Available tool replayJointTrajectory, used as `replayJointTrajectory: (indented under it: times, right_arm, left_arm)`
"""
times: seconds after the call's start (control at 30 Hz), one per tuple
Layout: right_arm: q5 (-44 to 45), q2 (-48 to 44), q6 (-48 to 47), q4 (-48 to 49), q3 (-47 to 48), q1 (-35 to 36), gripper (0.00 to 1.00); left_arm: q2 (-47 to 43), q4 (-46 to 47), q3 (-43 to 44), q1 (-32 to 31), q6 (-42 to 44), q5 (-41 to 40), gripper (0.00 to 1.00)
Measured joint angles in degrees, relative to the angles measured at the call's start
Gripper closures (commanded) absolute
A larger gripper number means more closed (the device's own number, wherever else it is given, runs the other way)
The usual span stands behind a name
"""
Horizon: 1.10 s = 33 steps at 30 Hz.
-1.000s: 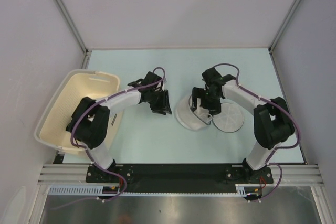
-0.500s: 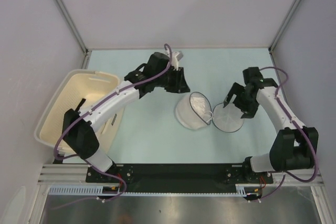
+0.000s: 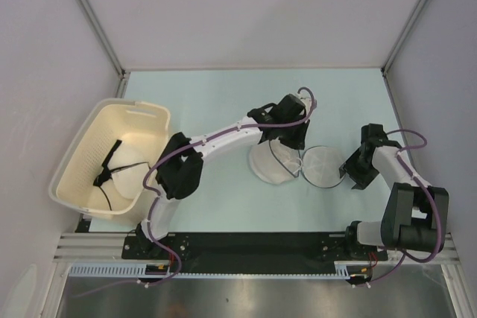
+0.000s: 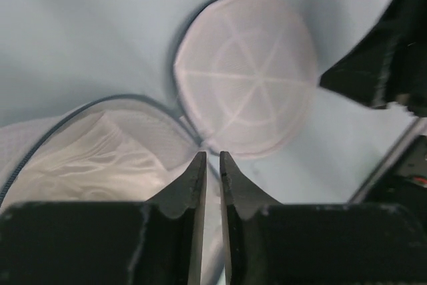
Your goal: Place the bra in the laundry bag and zip it closed
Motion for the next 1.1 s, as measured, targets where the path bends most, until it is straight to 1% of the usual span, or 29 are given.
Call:
replayJointTrajectory:
  times: [0.1, 0.17, 0.23, 0.27, 0.33, 0.37, 0.43, 0.47, 0.63, 0.7, 0.83, 0.97, 1.07, 1.1]
  right_arm:
    - [0.63, 3.02, 0.04, 3.63, -0.26, 0.00, 0.47]
    - [1.01, 4.28, 0.04, 5.38, -0.61, 0.04, 0.50]
    - [1.38, 5.33, 0.07, 6.73, -0.87, 0.15, 0.58]
    - [1.46, 5.92, 0.11, 7.39, -0.87, 0.24, 0.66]
    - [1.44, 6.80, 0.04, 8.26, -0.68, 0.72, 0.75]
    - [1.42, 7.06, 0.17, 8.81, -0.59, 1.07, 0.82]
    - [1.44, 7.67, 0.02, 9.53, -0.17, 2.08, 0.88]
    - [1.57, 8.22, -0.09, 9.68, 0.35, 2.73, 0.92]
    - [2.97, 8.92, -0.59, 7.74, 2.23, 4.63, 1.00]
    - [4.13, 8.00, -0.74, 4.52, 4.07, 5.68, 1.00]
    - [6.58, 0.68, -0.44, -2.34, 10.27, 9.79, 1.00]
    - [7.74, -5.35, 0.17, -7.78, 19.45, 15.28, 1.00]
    - [8.50, -7.02, 0.96, -11.39, 24.52, 20.90, 1.00]
    - [8.74, -7.19, 1.27, -12.72, 25.55, 22.99, 1.00]
  left_arm:
    - [2.27, -3.26, 0.00, -0.31, 0.55, -3.21, 0.86]
    - [2.49, -4.44, -0.02, -0.37, 0.61, -4.74, 0.86]
    - [2.49, -4.72, -0.09, -0.42, 0.63, -6.01, 0.87]
    - [2.51, -4.74, -0.20, -0.42, 0.63, -6.47, 0.87]
    - [2.78, -5.09, -0.68, -0.44, 0.66, -7.45, 0.87]
    - [2.97, -5.22, -0.87, -0.46, 0.66, -7.72, 0.87]
    - [3.80, -5.64, -1.16, -0.48, 0.98, -8.35, 0.87]
    - [4.35, -5.73, -1.29, -0.48, 1.03, -8.48, 0.87]
    - [6.60, -6.49, -1.70, -0.50, 1.57, -9.75, 0.88]
    - [7.76, -6.64, -1.70, -0.50, 1.75, -10.38, 0.89]
    - [9.25, -6.60, -1.79, -0.04, 2.05, -11.47, 0.88]
    - [9.11, -6.34, -2.08, 0.15, 2.14, -11.65, 0.88]
    - [8.63, -5.79, -2.89, 0.26, 2.67, -12.04, 0.81]
    - [8.33, -5.60, -3.34, 0.26, 2.91, -12.35, 0.72]
